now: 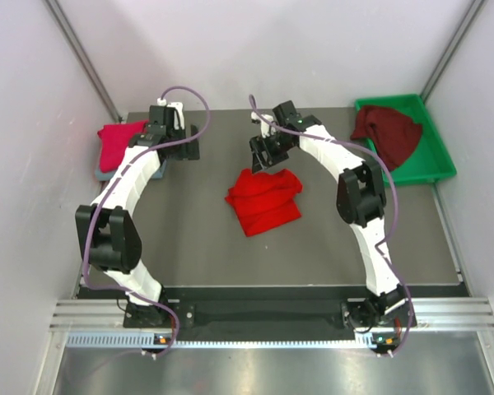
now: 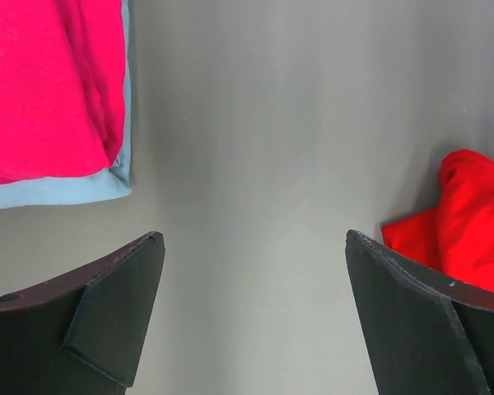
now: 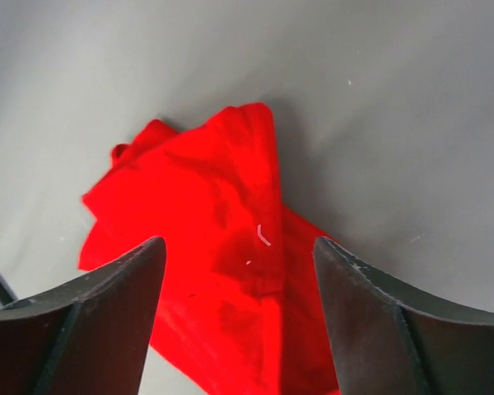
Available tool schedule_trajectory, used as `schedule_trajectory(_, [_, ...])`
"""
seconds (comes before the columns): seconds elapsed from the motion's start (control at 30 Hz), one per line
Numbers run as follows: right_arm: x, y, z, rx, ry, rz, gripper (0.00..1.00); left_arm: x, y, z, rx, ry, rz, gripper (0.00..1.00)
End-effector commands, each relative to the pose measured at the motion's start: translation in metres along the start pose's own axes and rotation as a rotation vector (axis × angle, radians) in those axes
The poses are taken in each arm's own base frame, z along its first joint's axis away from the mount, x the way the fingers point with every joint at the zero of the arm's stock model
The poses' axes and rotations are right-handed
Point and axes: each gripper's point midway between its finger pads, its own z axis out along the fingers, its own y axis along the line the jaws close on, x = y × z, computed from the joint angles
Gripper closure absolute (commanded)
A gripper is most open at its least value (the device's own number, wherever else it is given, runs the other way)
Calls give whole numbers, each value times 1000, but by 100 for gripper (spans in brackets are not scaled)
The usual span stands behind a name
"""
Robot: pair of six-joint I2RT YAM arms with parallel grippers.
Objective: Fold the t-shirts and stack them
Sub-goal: Flatten the tshirt out
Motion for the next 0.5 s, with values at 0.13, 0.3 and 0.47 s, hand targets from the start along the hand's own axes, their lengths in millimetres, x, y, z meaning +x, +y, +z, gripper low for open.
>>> schedule_trajectory(0.13, [-2, -9, 3, 38, 1, -20, 28, -22, -2, -9, 14, -78, -15, 5])
schedule_trajectory(0.3, [3, -11, 5, 45, 14, -19, 33, -24, -2, -10, 14, -86, -15, 5])
schedule_trajectory(0.47, [3, -9, 3, 39, 12, -25, 50, -25, -2, -12, 13, -92, -17, 5])
